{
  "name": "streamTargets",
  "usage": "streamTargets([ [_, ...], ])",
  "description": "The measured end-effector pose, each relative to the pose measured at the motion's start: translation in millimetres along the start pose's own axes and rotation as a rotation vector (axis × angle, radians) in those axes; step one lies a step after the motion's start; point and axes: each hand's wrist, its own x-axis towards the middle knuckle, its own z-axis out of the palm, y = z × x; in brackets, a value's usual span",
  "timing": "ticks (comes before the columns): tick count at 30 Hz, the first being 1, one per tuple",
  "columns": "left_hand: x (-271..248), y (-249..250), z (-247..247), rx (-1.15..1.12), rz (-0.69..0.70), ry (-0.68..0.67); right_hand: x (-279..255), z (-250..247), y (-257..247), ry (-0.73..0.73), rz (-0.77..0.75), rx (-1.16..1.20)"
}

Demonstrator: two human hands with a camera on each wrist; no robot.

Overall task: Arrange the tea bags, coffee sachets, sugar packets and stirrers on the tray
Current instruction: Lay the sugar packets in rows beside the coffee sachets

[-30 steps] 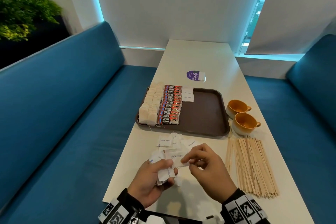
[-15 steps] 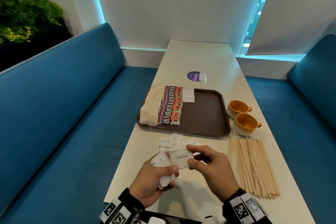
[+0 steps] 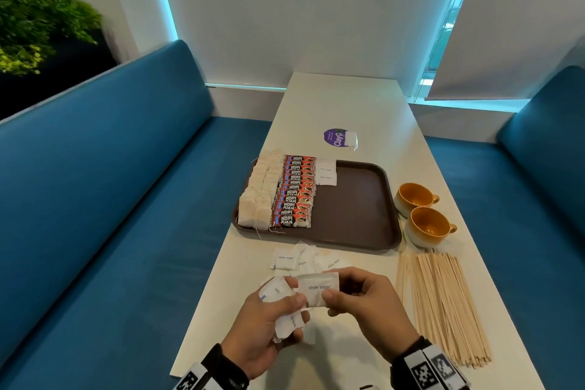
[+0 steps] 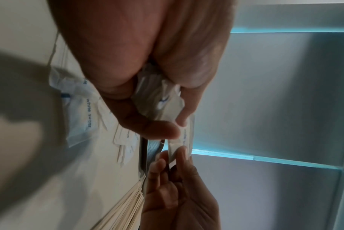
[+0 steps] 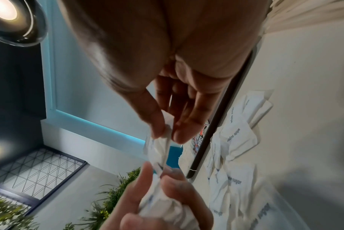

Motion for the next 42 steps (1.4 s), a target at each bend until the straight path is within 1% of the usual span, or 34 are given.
streamTargets([
  [3,6.7,2.2,0.6,-0.074,-0.018,0.059,16.5,-4.7,-4.0,0.070,0.010,-0.043],
  [5,12.0,4.7,-3.5,-0.130,-0.035,0.072,31.6,-10.0,-11.5,0.128,-0.010,-0.092],
  [8,21.3,8.6,-15.3,-0.236,-0.078,0.016,62.7,-21.3,-28.4,0.174,-0.020,-0.121],
  [10,30.6,9.7,-23.8,-0.272,-0.071,-0.010,91.1,-30.3,-37.9,0.204,-0.016,-0.107],
  [14,46.9,12.9,-31.5,-0.230,-0.046,-0.066,161.3,-49.1,-46.9,0.305,0.001,-0.041],
  [17,57.3,18.2,-36.6,-0.209,-0.042,-0.077,220.8,-62.4,-38.7,0.327,0.059,-0.001],
  [19,63.3,20.3,-41.6,-0.188,-0.036,-0.065,255.2,-69.2,-27.5,0.341,0.104,-0.065],
  [22,70.6,20.8,-49.0,-0.154,-0.029,-0.036,289.7,-71.7,-16.0,0.338,0.152,-0.176],
  [26,76.1,17.0,-57.5,-0.122,-0.050,-0.033,311.2,-68.0,-12.5,0.324,0.207,-0.289],
  [30,77.9,13.9,-61.0,-0.125,-0.034,-0.076,326.1,-65.0,-11.3,0.331,0.273,-0.410],
  [35,79.2,10.1,-67.4,-0.180,-0.027,-0.083,334.0,-60.6,-16.1,0.352,0.335,-0.544],
  [39,81.6,8.9,-69.6,-0.182,-0.037,-0.079,334.8,-59.8,-17.0,0.360,0.348,-0.573],
  [42,80.1,11.3,-67.0,-0.128,-0.029,-0.077,328.8,-60.4,-20.2,0.412,0.334,-0.522],
])
